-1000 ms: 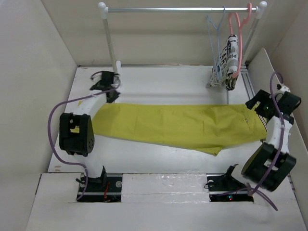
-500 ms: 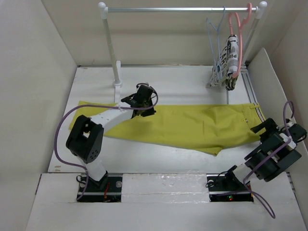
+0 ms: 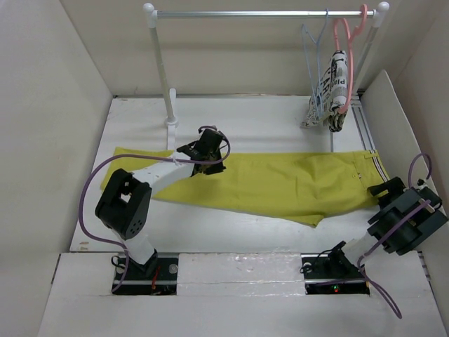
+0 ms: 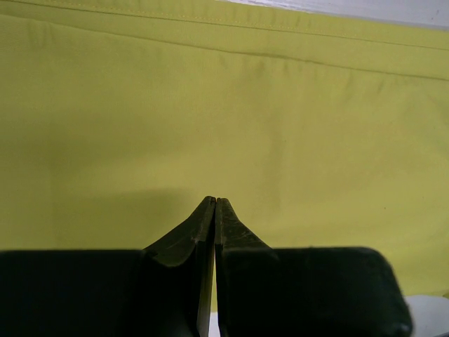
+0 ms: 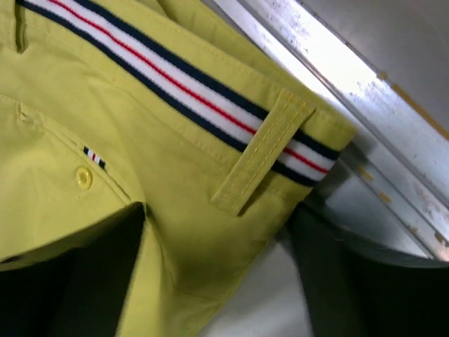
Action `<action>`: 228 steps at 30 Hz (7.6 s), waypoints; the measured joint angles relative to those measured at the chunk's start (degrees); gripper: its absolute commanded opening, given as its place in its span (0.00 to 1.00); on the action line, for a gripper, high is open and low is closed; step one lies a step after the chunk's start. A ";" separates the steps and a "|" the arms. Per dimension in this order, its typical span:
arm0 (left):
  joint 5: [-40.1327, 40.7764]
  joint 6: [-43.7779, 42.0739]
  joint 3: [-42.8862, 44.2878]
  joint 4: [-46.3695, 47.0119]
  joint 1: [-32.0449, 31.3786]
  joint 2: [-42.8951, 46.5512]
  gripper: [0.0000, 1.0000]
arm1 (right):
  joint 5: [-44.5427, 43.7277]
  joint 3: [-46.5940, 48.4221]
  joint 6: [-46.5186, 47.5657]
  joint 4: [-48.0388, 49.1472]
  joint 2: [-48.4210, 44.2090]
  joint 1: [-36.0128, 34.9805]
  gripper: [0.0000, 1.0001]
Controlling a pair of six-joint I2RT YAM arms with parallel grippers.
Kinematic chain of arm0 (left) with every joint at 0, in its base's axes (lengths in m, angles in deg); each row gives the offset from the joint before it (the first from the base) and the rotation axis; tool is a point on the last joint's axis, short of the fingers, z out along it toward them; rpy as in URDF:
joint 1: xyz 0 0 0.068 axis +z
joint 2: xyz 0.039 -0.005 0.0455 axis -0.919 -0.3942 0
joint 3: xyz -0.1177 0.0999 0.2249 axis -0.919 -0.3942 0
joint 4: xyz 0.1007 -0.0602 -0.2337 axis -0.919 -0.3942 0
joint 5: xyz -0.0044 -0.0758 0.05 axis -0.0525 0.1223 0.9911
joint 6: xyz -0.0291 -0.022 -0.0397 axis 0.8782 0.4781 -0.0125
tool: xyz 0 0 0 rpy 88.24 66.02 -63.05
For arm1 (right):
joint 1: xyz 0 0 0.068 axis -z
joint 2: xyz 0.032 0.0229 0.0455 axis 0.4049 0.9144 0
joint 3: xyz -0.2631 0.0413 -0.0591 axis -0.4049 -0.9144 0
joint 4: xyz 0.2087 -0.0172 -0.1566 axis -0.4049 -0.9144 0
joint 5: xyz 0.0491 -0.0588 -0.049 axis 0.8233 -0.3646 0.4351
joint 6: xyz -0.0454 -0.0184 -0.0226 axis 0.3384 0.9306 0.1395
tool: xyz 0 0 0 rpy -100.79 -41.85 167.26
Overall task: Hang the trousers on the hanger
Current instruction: Fold the trousers at the center of the board, then pick up the hanger from the clothesline.
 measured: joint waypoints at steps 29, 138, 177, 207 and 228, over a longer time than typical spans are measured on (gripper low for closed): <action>3.96 -1.79 -1.18 -0.66 -14.80 -4.46 0.00 | -6.67 23.19 9.66 -42.58 -32.33 -22.73 0.00; -3.56 2.25 -17.86 2.60 30.45 10.80 0.10 | -18.62 1.18 8.79 -24.55 -12.26 -81.94 0.20; -5.70 -2.34 4.85 3.37 -7.91 2.58 0.04 | -14.14 75.84 26.32 -49.11 8.41 -58.55 0.65; -11.85 -3.17 38.27 -1.66 -8.00 1.68 0.46 | -20.04 66.97 22.25 -35.91 -7.80 -61.24 0.00; -11.74 -2.51 58.93 -2.32 -10.32 -19.45 0.41 | -31.15 39.98 22.03 -40.81 -25.70 -77.50 0.00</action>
